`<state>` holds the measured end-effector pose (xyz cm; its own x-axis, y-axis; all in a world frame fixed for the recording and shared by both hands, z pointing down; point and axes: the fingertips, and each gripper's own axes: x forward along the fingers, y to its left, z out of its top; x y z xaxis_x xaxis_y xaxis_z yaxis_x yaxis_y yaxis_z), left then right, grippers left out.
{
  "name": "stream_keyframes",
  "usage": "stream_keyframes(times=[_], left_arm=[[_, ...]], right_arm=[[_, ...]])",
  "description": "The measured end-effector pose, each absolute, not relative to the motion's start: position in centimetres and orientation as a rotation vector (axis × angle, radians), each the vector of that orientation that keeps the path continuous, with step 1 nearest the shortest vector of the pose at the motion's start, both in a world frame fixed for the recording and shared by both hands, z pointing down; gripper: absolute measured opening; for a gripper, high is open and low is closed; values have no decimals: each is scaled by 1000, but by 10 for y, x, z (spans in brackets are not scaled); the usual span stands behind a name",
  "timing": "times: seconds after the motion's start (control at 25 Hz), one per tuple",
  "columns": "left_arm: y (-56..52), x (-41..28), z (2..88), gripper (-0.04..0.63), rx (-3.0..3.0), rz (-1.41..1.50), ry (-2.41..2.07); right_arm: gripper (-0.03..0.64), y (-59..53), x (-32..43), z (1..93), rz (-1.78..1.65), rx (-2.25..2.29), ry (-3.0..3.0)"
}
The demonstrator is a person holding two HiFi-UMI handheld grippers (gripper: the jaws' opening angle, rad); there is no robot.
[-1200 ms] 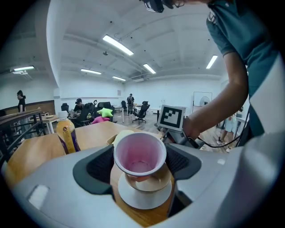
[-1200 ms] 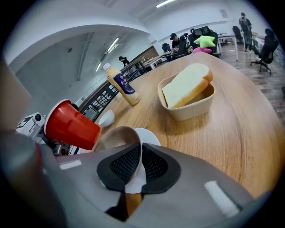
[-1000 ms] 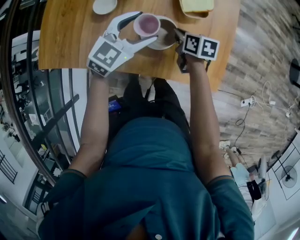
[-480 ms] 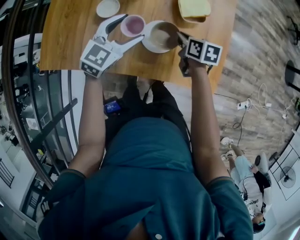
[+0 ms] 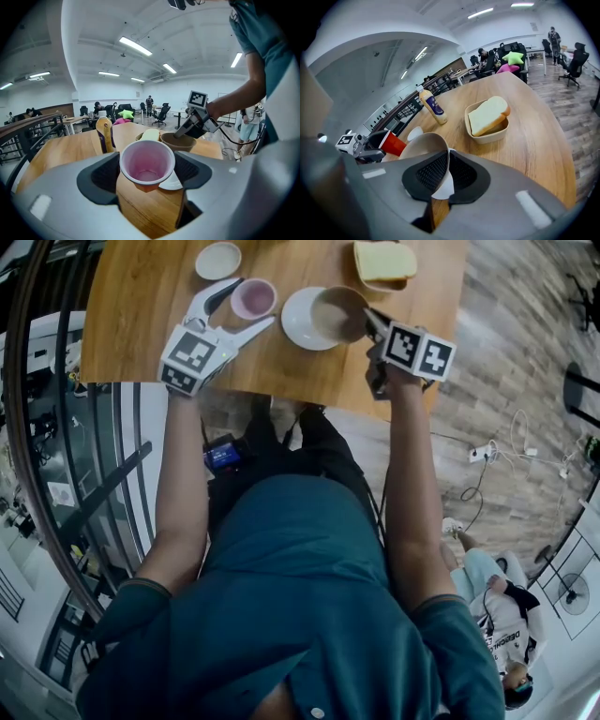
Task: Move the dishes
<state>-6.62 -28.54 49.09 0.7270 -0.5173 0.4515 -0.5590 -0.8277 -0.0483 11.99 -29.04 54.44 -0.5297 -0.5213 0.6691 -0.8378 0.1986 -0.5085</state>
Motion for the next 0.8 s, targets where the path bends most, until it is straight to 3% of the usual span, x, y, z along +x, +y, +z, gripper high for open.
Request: stream_keyframes(times=[0.8], left_arm=[[-285, -90, 559, 354, 2678, 812, -934]], right_arm=[[27, -296, 185, 523, 1289, 1432, -2111]])
